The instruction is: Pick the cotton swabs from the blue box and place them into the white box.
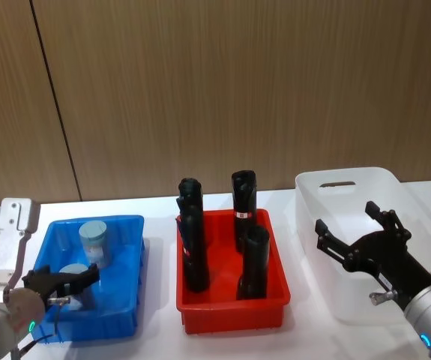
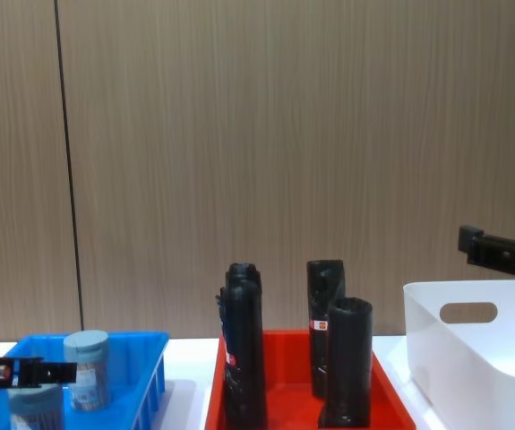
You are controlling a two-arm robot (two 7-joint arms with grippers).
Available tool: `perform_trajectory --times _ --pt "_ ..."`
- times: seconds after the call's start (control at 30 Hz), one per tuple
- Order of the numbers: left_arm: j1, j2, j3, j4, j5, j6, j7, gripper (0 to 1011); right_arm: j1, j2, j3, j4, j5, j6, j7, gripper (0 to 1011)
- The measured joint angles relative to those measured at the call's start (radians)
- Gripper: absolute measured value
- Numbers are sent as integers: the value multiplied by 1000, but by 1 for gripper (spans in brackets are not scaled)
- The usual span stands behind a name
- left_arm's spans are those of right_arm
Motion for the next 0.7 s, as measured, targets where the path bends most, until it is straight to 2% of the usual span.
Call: perform_trajectory --times 0.57,0.7 --pt "-43 -26 8 67 19 50 -24 1004 0 0 0 0 0 0 0 1002" --pt "-48 -30 8 75 22 60 -24 944 0 0 0 0 0 0 0 1001"
